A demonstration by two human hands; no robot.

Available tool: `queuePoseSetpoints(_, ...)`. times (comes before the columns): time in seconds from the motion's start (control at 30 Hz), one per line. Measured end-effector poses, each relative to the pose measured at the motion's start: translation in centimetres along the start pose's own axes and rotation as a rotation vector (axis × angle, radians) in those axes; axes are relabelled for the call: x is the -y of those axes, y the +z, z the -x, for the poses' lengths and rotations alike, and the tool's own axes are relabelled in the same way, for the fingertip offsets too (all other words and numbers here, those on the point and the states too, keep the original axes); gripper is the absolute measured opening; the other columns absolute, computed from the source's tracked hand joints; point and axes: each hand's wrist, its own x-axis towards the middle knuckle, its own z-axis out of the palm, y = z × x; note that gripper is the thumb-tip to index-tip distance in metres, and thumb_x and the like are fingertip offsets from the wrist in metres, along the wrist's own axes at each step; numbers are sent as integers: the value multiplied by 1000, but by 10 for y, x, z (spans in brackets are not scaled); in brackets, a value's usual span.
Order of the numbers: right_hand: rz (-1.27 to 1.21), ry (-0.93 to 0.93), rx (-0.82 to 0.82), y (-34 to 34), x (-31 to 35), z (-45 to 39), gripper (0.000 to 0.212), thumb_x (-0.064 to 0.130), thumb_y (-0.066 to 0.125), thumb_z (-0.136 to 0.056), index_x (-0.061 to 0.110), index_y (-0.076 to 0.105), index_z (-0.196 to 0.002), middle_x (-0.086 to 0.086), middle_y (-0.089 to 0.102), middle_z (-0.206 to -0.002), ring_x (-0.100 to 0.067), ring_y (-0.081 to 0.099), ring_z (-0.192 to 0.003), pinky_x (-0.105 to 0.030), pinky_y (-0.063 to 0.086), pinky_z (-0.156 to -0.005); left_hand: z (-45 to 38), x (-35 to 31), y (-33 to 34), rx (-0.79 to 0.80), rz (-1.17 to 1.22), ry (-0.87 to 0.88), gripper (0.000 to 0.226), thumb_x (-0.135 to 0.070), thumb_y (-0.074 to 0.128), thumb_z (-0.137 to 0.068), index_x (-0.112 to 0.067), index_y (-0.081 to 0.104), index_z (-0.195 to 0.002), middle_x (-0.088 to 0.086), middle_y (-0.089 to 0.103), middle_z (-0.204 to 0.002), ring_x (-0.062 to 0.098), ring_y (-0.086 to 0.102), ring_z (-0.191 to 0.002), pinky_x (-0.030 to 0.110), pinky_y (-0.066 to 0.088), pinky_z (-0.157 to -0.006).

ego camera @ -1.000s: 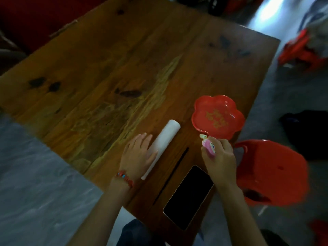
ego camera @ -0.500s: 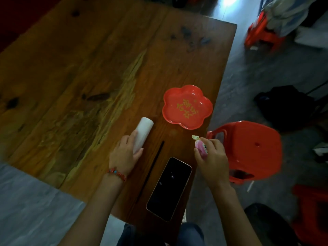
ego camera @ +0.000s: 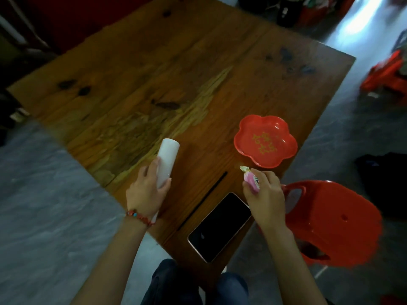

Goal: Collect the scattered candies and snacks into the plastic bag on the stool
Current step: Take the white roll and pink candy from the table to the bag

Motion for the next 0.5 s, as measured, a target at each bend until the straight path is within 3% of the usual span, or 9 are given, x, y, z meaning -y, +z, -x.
queuePoseSetpoints(0.2,-6,-172,134,21,32,-2,32,12,69,-79,6,60,-109,-11,57,-96,-20,52,-85,-28,47,-65,48,33,-28,-94,2,-276,57,-24,66,-82,-9,42,-131,23,53,-117,43,57,-88,46,46,-64)
queuePoseSetpoints(0.5,18,-370,256,79,119,11,37,11,71,-77,4,59,-112,-14,59,-98,-23,54,-90,-25,40,-67,103,117,-64,-190,38,-546,55,-18,67,-78,-8,46,-128,22,56,-107,44,57,-78,43,40,-56)
